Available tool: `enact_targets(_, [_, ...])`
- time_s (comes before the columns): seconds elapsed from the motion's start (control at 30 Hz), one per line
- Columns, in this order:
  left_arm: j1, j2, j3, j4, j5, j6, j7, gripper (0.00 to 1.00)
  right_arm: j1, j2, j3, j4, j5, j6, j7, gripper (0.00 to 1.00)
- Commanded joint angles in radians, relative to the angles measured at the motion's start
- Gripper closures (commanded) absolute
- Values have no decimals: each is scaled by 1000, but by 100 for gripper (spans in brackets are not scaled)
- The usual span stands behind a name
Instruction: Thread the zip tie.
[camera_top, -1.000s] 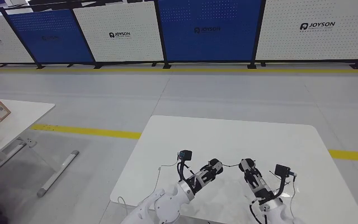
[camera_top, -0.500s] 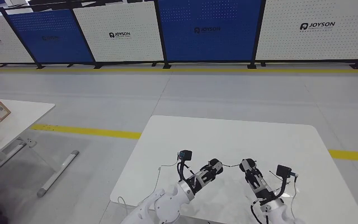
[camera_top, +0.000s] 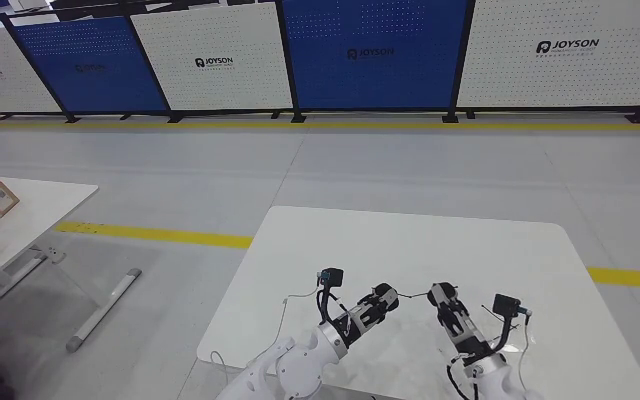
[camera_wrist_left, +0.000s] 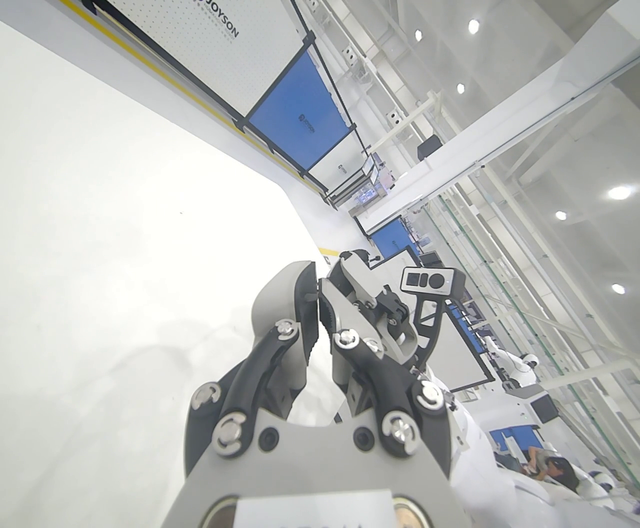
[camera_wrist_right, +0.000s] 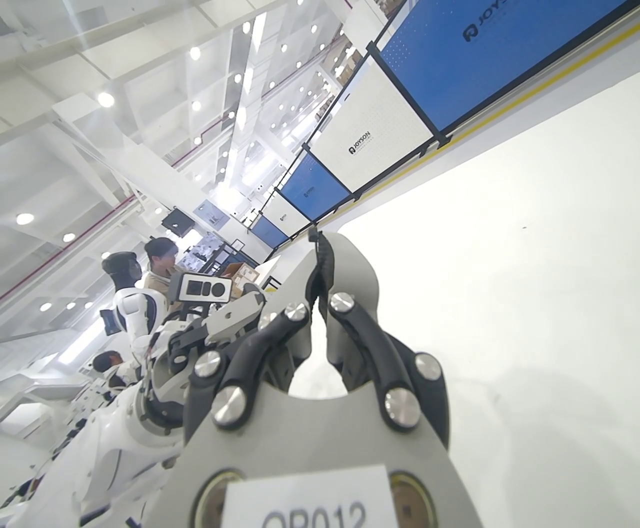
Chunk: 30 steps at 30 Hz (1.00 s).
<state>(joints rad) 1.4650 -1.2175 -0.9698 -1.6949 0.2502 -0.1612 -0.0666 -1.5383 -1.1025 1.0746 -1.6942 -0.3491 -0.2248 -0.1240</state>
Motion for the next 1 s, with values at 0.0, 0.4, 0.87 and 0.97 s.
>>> enact_targets(0.0, [0,0,0,0,0,0,0,100,-4,-2,4,-2,-4,-1,3,100])
enact_targets(0.4, [0,0,0,0,0,0,0,100,-6,-15,9,0,-18,0,19,100])
enact_targets(0.87, [0,0,0,0,0,0,0,100,-33,-26,41,-8,-31,-22,5,100])
enact_targets(0.97, [0,0,0,0,0,0,0,100,-37,-28,45,-12,-35,-21,9,100])
